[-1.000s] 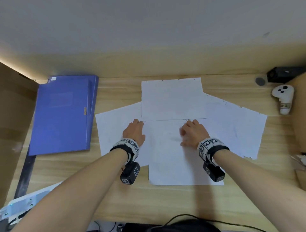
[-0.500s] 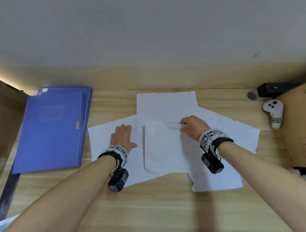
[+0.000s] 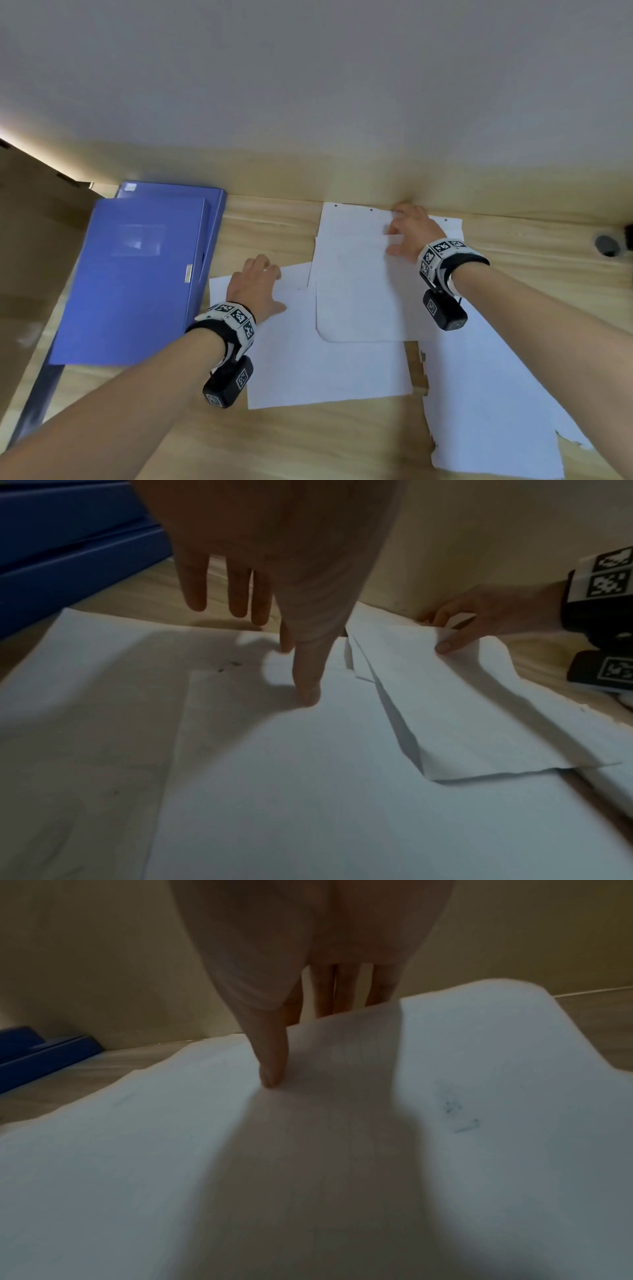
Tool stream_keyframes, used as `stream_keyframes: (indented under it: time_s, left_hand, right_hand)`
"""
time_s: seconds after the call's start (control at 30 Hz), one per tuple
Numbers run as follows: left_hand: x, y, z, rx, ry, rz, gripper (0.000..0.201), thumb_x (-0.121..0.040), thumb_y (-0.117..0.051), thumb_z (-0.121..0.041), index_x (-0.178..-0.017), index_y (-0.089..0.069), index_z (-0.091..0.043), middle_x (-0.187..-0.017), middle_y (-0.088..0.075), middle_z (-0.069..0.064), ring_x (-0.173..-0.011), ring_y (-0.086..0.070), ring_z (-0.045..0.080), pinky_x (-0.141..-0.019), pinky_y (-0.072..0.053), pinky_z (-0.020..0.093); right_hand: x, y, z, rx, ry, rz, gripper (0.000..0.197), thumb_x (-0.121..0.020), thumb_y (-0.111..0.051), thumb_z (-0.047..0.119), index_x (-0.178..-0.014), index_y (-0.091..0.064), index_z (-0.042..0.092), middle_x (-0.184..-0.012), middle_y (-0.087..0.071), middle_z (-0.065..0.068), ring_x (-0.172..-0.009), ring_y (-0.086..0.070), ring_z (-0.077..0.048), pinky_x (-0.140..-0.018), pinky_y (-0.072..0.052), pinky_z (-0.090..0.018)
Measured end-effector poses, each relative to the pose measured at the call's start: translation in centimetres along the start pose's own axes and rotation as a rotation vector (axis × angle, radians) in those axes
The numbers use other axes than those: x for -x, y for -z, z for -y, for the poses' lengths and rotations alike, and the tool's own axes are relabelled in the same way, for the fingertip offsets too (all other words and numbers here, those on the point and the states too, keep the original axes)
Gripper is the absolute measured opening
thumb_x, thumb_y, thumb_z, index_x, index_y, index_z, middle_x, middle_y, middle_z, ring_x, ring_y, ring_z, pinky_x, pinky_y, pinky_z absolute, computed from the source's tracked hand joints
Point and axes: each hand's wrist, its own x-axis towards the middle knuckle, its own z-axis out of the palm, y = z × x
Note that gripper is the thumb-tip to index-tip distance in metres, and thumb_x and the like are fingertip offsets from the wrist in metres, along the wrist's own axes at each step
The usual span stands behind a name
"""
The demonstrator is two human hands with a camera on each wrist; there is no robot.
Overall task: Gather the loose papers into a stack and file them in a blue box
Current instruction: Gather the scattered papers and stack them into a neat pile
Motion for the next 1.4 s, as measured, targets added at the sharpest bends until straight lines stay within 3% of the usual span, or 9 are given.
stream_keyframes:
  time_s: [0.1,0.23,0.47,0.57,0.67,0.83,0.97,1.17,1.4]
  left_hand:
    - [-0.6,-0.2,0.0,-0.019,0.008,-0.002,0.094,-0.061,-0.084,-0.045,-0.139,-0.036,-0.023,-0.133,-0.038,0.004,-0.12,-0.04,0.025,-0.093,-0.043,0.04]
    - [-1.5,-0.4,-0.4,-0.049,0.022,0.0,0.1,-0.056,-0.09,-0.042,-0.137,-0.035,-0.021,-0.127,-0.047,0.005,-0.118,-0.043,0.026,-0.09,-0.042,0.039]
    - [-2.2,-0.5,-0.4,-0.071,0.046,0.094,0.072,-0.063,-0.086,-0.043,-0.12,-0.05,-0.018,-0.121,-0.053,0.005,-0.114,-0.045,0.025,-0.087,-0.041,0.038]
    - [-2.2,0.2,-0.6,-0.073,0.06,0.153,0.06,-0.066,-0.085,-0.043,-0.115,-0.061,-0.017,-0.119,-0.057,0.005,-0.11,-0.053,0.025,-0.086,-0.046,0.038]
    - [-1.3,0.9,-0.9,-0.016,0.071,0.175,0.031,-0.07,-0.082,-0.031,-0.086,-0.059,-0.018,-0.098,-0.066,0.002,-0.086,-0.06,0.024,-0.072,-0.045,0.03]
    - [1.1,3.2,-0.9,0.026,0.032,0.073,0.028,-0.079,-0.065,-0.014,-0.106,-0.066,-0.022,-0.11,-0.069,0.0,-0.098,-0.066,0.027,-0.077,-0.049,0.031]
    - [2.9,7.3,-0.2,0.094,0.041,-0.199,0.027,-0.081,-0.055,-0.008,-0.104,-0.066,-0.018,-0.092,-0.067,0.007,-0.081,-0.062,0.031,-0.067,-0.05,0.035]
    - [6.9,11.7,-0.7,0.103,-0.145,-0.539,0.025,-0.078,-0.053,-0.008,-0.101,-0.058,-0.015,-0.091,-0.065,0.008,-0.085,-0.062,0.036,-0.06,-0.04,0.036]
    - [10.9,6.1,-1.7,-0.199,-0.374,-0.395,0.034,-0.086,-0.05,-0.004,-0.118,-0.051,-0.015,-0.114,-0.059,0.006,-0.095,-0.06,0.029,-0.064,-0.038,0.037]
  right_hand:
    - [-0.6,-0.2,-0.3,0.018,-0.059,-0.01,0.066,-0.066,-0.082,0.037,-0.122,-0.054,0.016,-0.143,-0.037,-0.005,-0.132,-0.035,-0.027,-0.103,-0.04,-0.04]
    - [-0.7,-0.5,-0.2,0.082,-0.107,-0.029,0.091,-0.059,-0.083,0.048,-0.134,-0.041,0.02,-0.135,-0.044,-0.005,-0.129,-0.038,-0.027,-0.106,-0.031,-0.042]
    - [1.2,-1.3,0.3,0.119,-0.119,-0.067,0.068,-0.068,-0.077,0.048,-0.126,-0.057,0.018,-0.13,-0.054,-0.007,-0.127,-0.037,-0.031,-0.105,-0.032,-0.043]
    - [3.3,-1.2,0.7,0.035,-0.102,-0.145,0.026,-0.073,-0.071,0.03,-0.091,-0.061,0.014,-0.094,-0.066,-0.011,-0.1,-0.057,-0.034,-0.077,-0.043,-0.036]
    - [6.3,-0.9,0.6,-0.146,-0.204,-0.152,0.021,-0.072,-0.066,0.021,-0.071,-0.047,0.013,-0.069,-0.058,-0.008,-0.071,-0.057,-0.032,-0.057,-0.04,-0.034]
    - [11.5,0.7,-0.2,-0.19,-0.284,-0.262,0.023,-0.07,-0.064,0.023,-0.072,-0.046,0.009,-0.064,-0.056,-0.01,-0.065,-0.055,-0.033,-0.053,-0.042,-0.034]
    - [15.1,2.2,-0.8,-0.232,-0.345,-0.357,0.018,-0.07,-0.066,0.023,-0.077,-0.056,0.009,-0.067,-0.062,-0.009,-0.065,-0.06,-0.033,-0.056,-0.049,-0.036]
    - [19.5,2.5,0.7,-0.269,-0.377,-0.375,0.016,-0.066,-0.063,0.024,-0.076,-0.062,0.011,-0.066,-0.064,-0.007,-0.062,-0.062,-0.029,-0.056,-0.053,-0.037]
    - [22.9,3.6,2.1,-0.317,-0.417,-0.391,0.013,-0.073,-0.062,0.026,-0.068,-0.06,0.014,-0.058,-0.06,-0.004,-0.054,-0.056,-0.022,-0.046,-0.035,-0.026]
